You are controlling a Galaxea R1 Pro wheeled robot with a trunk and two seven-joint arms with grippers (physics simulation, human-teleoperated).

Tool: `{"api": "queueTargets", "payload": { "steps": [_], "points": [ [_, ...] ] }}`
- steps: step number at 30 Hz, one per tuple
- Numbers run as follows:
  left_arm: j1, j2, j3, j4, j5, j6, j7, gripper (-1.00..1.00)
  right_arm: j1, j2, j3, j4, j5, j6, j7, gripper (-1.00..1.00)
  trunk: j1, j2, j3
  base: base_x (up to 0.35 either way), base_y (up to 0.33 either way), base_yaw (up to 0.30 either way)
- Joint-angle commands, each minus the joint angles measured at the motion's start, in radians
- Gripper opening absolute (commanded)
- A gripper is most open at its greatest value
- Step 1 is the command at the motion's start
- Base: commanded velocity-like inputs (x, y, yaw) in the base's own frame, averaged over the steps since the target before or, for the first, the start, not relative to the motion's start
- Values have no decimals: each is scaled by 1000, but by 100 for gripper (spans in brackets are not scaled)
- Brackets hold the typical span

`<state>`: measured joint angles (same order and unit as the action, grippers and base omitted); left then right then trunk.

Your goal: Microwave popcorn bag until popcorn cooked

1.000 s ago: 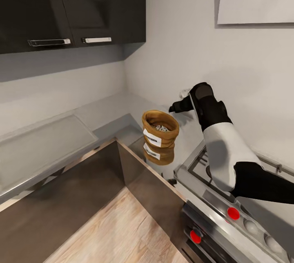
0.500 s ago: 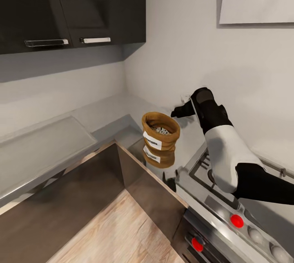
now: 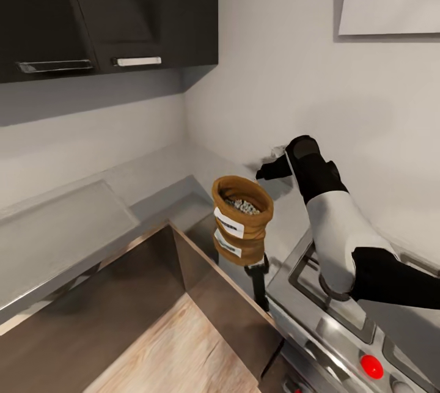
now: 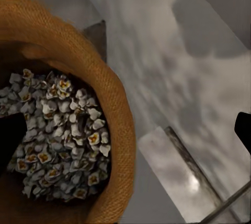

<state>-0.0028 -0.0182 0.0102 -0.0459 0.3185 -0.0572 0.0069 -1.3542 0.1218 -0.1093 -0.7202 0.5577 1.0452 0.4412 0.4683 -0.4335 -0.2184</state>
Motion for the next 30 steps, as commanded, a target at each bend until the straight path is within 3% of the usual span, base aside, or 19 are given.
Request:
{"api": "queueTargets", "payload": {
  "steps": [1, 9, 14, 30],
  "points": [
    [0, 0, 1, 0, 4, -3, 1, 100, 10, -1, -6, -1, 10, 2, 9, 100, 1, -2, -2, 157, 0, 0],
    [0, 0, 1, 0, 4, -3, 1, 100, 80, -48, -4, -1, 12, 2, 17, 100, 1, -2, -2, 25, 0, 0],
    [0, 0, 1, 0, 4, -3, 1, 100, 108, -49, -4, -2, 11, 2, 23, 100, 1, -2, -2, 0, 0, 0],
    [0, 0, 0, 0, 4, -3, 1, 100, 112, -42, -3, 13, 11, 2, 65, 100, 1, -2, -2, 34, 0, 0]
  ]
}}
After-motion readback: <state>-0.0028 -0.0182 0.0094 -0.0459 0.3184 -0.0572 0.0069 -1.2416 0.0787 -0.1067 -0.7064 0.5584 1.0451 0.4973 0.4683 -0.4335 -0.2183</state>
